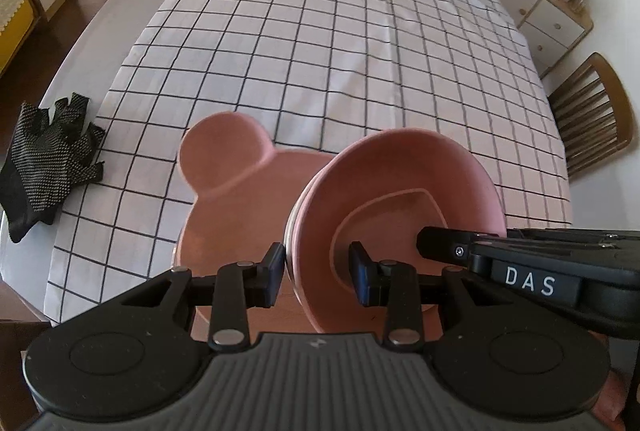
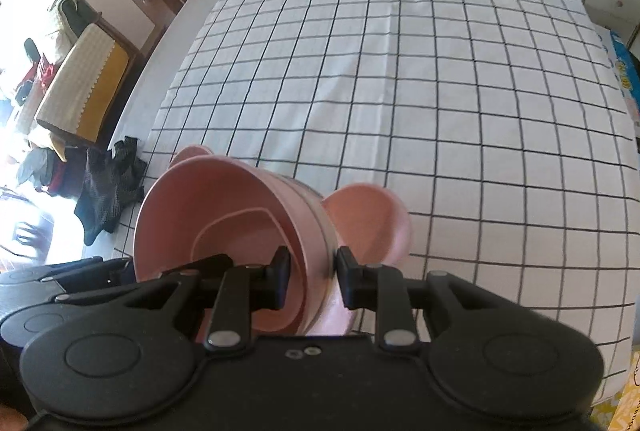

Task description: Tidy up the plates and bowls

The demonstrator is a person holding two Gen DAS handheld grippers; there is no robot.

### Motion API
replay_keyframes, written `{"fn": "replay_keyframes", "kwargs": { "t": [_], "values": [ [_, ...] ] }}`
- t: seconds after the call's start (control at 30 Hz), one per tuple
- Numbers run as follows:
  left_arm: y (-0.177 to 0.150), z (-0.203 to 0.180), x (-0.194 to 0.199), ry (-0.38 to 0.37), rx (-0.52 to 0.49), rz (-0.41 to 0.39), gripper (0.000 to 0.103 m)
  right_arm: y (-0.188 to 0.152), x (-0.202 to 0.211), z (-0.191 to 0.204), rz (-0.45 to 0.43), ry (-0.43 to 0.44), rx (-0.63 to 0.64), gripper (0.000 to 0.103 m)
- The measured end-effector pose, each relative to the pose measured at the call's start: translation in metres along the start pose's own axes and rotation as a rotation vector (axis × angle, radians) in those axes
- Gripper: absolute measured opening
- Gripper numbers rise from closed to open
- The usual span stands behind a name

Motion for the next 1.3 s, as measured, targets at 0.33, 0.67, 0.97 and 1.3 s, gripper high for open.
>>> {"fn": "replay_keyframes", "kwargs": {
  "t": [0.33, 0.67, 0.97, 1.3],
  "values": [
    [-0.005, 0.013, -0.011, 0.007, -0.027, 0.008, 0.034, -0.007, -0.017, 0.011, 0.028, -0.013, 0.026, 0.023],
    [-0.003, 0.021, -0.02, 0.003, -0.023, 0.017, 0.033, -0.008, -0.028, 0.016, 0.043, -0.025, 0.03, 0.023],
    [-0.003, 0.022, -0.025, 0.007, -0.029, 0.016, 0.033, -0.008, -0.034, 0.018, 0.045, -0.032, 0.033, 0.023],
    [-0.003, 0.022, -0.022, -0.001, -0.04, -0.004, 0.033, -0.008, -0.031, 0.015, 0.037, -0.02, 0.021, 0.025]
  ]
}}
Point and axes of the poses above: each gripper's, at about its wrist camera, not at the fingertips, and x roughly against the way its jaws point, z to its left, y to its top, the point moved 2 cm from there along -x, roughly the way its jaws point, and after that the axes turned 10 degrees about z, right-handed, at the moved point
